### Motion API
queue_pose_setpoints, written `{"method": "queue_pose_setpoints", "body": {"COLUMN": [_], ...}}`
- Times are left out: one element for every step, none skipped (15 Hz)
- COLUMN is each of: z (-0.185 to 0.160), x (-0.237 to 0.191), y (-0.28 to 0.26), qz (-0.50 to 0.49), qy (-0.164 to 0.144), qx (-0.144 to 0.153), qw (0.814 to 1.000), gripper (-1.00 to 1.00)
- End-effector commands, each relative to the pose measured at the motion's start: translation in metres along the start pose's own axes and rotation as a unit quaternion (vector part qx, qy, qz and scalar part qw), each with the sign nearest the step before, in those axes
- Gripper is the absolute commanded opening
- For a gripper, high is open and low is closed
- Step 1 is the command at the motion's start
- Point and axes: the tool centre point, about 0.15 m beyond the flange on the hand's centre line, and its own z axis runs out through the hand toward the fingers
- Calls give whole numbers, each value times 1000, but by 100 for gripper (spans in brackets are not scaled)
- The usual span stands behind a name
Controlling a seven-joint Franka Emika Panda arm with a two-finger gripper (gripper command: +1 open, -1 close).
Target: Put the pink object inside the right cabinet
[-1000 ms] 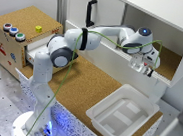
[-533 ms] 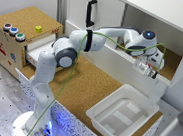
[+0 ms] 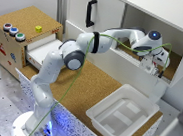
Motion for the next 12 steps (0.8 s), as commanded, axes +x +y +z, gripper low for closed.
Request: {"method": "queue_pose_setpoints", "body": {"z": [-10, -23, -33, -42, -50, -58, -68, -75, -82, -88, -95, -102], "x": [30, 24, 18, 12, 5, -2, -11, -20, -30, -39, -48, -56], "y": [-9, -15, -21, -26, -31, -34, -39, -45, -53, -60, -69, -81], "qz": [-11, -8, -8, -9, -8, -3, 1, 5, 9, 12, 15, 15], "qy": [-43, -27, -22, -19, -18, -14, -11, -12, -15, -17, -21, -25], "qx": [32, 22, 10, 0, -11, -13, -17, -18, -21, -22, -24, -24], "qw": [998, 999, 1000, 1000, 1000, 1000, 1000, 1000, 1000, 1000, 999, 999], "gripper": [100, 100, 100, 100, 100, 100, 100, 100, 100, 100, 100, 100]}}
